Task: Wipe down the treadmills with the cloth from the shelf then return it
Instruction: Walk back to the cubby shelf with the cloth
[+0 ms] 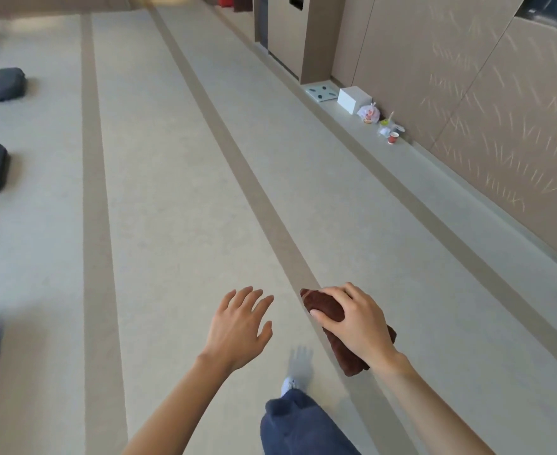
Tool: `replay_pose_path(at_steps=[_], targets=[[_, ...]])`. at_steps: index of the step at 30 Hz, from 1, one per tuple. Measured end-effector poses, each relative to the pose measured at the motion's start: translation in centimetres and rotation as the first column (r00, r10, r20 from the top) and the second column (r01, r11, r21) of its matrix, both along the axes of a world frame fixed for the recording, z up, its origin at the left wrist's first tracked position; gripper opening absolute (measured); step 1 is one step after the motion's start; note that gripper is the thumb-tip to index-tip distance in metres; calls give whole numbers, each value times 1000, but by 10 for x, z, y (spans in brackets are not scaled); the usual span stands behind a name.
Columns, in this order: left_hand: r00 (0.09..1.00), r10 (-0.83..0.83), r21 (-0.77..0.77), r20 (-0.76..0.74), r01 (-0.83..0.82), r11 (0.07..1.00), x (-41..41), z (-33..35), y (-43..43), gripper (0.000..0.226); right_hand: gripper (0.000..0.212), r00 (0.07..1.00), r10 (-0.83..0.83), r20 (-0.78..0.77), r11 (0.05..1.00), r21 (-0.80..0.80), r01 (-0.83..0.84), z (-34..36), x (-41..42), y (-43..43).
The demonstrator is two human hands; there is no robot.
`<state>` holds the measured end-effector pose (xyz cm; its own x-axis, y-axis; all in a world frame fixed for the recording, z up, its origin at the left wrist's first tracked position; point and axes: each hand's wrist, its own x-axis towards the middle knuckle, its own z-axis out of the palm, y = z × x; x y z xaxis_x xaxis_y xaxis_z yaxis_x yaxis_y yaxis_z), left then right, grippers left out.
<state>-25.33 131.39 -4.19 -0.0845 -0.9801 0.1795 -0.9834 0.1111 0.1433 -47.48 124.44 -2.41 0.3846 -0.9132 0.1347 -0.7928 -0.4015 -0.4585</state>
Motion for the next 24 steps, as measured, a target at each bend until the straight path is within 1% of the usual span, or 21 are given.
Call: replay_pose_path(at_steps=[2,5,8,12,17,21,24], targets=[[1000,17,-11,-2,-17,1000,4,6,-50,43,33,1000,-3,14,1000,-20,3,11,5,-53],[997,71,-13,-43,-71,997,9,12,-114,42,31,999,-9,45,998,-64,12,21,16,-123],[991,108,-9,-77,-109,994,13,10,-160,42,32,998,-1,63,1000,-31,3,19,27,-169],[994,88,1,-69,-88,996,24,-1,-214,44,32,999,28,46,1000,3,-28,2,42,-221],[997,58,-6,-57,-58,998,59,-22,-294,41,35,1000,29,7,1000,9,-29,-19,72,-295],[998,8,-43,-60,-11,999,98,-20,-379,34,35,999,39,-27,999,12,-39,-12,113,-376],[999,-24,-60,-25,22,998,133,-7,-448,37,33,1000,24,-19,999,-22,-24,7,152,-441]])
